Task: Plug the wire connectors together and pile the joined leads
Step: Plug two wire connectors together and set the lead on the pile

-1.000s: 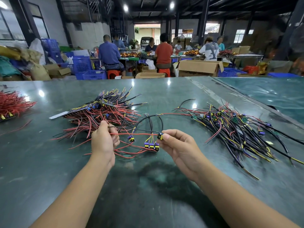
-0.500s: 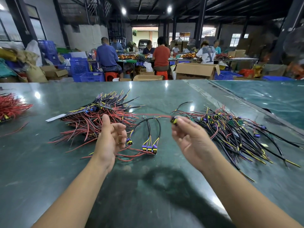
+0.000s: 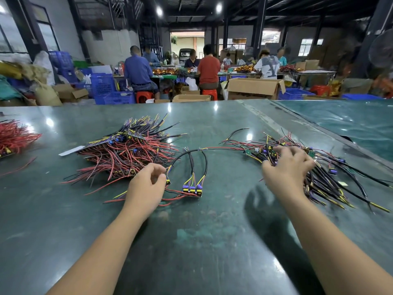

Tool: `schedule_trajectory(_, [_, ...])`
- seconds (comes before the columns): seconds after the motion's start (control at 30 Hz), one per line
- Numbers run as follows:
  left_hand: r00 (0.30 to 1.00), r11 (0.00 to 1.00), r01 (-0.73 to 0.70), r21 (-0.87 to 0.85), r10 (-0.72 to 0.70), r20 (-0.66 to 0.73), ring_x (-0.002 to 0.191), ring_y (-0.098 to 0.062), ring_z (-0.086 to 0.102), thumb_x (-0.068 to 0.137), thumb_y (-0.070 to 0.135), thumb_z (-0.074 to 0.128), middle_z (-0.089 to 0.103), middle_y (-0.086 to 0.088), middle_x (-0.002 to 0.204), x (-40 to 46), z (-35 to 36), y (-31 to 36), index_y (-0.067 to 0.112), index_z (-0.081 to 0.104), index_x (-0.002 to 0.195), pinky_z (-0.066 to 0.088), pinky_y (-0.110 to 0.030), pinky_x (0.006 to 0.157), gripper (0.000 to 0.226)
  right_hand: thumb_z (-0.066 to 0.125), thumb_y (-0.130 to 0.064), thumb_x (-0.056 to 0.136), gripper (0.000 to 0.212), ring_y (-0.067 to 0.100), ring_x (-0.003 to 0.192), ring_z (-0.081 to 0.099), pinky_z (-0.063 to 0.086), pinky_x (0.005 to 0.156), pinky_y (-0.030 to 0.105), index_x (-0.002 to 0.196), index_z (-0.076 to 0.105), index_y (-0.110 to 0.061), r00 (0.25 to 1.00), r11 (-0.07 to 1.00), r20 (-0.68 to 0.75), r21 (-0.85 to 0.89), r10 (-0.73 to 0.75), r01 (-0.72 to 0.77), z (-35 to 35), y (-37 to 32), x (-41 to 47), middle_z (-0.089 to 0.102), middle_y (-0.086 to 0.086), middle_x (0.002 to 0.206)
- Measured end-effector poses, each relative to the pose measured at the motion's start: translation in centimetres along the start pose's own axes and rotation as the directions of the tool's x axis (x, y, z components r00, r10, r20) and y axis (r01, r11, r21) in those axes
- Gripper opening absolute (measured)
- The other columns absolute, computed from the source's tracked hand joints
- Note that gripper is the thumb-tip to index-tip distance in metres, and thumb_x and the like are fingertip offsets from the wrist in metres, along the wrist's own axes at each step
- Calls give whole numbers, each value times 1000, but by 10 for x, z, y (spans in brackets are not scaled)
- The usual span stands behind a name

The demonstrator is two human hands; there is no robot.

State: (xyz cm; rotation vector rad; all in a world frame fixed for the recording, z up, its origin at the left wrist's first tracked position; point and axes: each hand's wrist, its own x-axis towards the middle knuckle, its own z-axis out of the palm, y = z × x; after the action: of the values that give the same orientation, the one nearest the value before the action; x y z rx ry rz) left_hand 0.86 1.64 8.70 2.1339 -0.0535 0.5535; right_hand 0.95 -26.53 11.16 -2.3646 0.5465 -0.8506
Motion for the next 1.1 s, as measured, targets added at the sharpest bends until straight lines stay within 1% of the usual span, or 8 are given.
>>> schedule_trajectory(0.07, [998, 991, -11, 133, 2, 65, 86, -18, 58, 87, 21, 62, 65, 4, 88, 0, 2, -5, 26, 62, 92, 43, -32, 87, 7, 58, -18, 85, 36, 33, 128, 21, 15, 104, 28, 120, 60, -14, 990, 993, 77, 15, -115, 115, 5, -12, -14, 37, 19, 139])
schedule_trajectory(0.2, [993, 940, -6, 342, -36, 116, 106, -28, 53, 87, 31, 62, 64, -3, 107, -1, 2, -8, 25, 62, 119, 34, -33, 99, 32, 60, -18, 84, 31, 25, 127, 21, 16, 102, 24, 115, 63, -20, 924, 947, 207, 72, -322, 314, 14, -28, -46, 42, 7, 136])
schedule_trajectory(0.37, [997, 983, 33, 182, -44, 57, 86, -17, 65, 83, 18, 67, 70, 6, 82, -2, 1, 2, 22, 71, 92, 47, -28, 85, 11, 60, -16, 86, 24, 18, 123, 23, 16, 96, 14, 109, 66, -21, 821, 866, 281, 226, -497, 447, 17, -40, -71, 47, -1, 126])
schedule_trajectory(0.47, [985, 979, 170, -109, -169, 22, 69, -8, 60, 79, 4, 65, 67, 8, 72, -1, 1, 8, 20, 69, 80, 44, -19, 68, 17, 59, -14, 87, 21, 12, 119, 25, 14, 90, 6, 106, 66, -22, 783, 831, 296, 302, -548, 467, 16, -43, -77, 47, -9, 116])
schedule_trajectory(0.6, [922, 705, 373, -603, -357, 152, 54, -6, 46, 81, -8, 56, 59, -6, 72, 1, -4, 17, 10, 66, 81, 38, -18, 57, 20, 58, -11, 88, 21, 11, 116, 28, 10, 87, -6, 104, 66, -21, 746, 806, 325, 351, -581, 476, 15, -44, -79, 50, -11, 112])
schedule_trajectory(0.73, [912, 373, 369, -851, -320, 255, 53, -1, 54, 84, -14, 44, 66, 0, 69, 3, -14, 28, 13, 58, 86, 44, -10, 52, 30, 58, -8, 88, 20, 9, 112, 30, 14, 89, -4, 101, 67, -20, 725, 777, 309, 391, -615, 493, 12, -46, -80, 55, -9, 111])
schedule_trajectory(0.93, [952, 50, 296, -954, -90, 291, 66, -6, 64, 67, 2, 64, 66, 4, 76, -3, -27, 44, 19, 56, 83, 54, -19, 65, 25, 53, -2, 87, 25, 8, 102, 47, 27, 85, 0, 105, 63, -17, 708, 767, 339, 452, -620, 455, 7, -50, -81, 58, -7, 106])
schedule_trajectory(1.1, [947, -92, 312, -946, -47, 317, 72, -11, 68, 23, 8, 97, 67, -1, 73, -9, -31, 51, 11, 63, 76, 56, -23, 68, 62, 49, 2, 86, 29, -1, 79, 54, 37, 72, 5, 101, 65, -17, 704, 791, 432, 530, -563, 307, 8, -51, -83, 64, -8, 94])
